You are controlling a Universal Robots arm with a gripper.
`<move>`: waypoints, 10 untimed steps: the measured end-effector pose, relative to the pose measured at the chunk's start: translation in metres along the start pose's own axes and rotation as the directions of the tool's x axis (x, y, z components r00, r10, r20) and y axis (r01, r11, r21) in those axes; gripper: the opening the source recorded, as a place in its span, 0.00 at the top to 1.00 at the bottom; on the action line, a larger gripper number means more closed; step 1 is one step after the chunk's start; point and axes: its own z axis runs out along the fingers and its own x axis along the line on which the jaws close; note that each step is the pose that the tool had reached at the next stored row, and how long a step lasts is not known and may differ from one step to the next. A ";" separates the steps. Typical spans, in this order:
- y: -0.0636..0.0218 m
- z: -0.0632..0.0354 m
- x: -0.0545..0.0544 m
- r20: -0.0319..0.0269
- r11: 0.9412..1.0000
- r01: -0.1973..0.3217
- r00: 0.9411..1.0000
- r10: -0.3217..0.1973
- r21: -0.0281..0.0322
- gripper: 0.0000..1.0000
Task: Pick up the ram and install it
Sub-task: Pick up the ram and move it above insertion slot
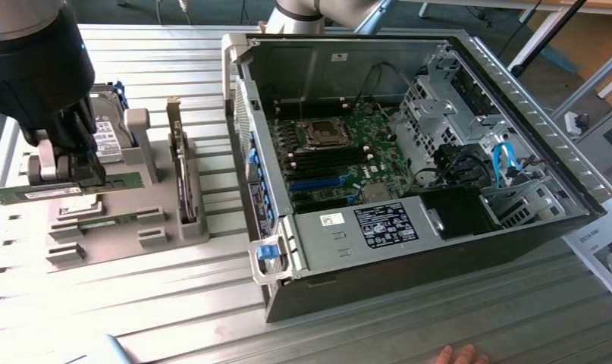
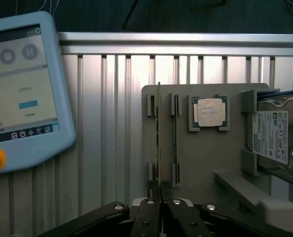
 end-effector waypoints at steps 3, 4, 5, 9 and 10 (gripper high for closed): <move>0.0000 -0.0034 0.000 0.000 1.000 0.000 1.000 0.000 0.000 0.88; 0.0000 -0.0045 0.000 0.000 1.000 0.000 1.000 0.000 0.000 0.88; 0.0000 -0.0059 0.000 0.000 1.000 0.000 1.000 0.000 0.000 0.88; -0.0001 -0.0113 0.000 0.000 1.000 0.000 1.000 0.000 0.000 0.88; -0.0001 -0.0139 0.000 0.000 1.000 0.000 1.000 0.000 0.000 0.88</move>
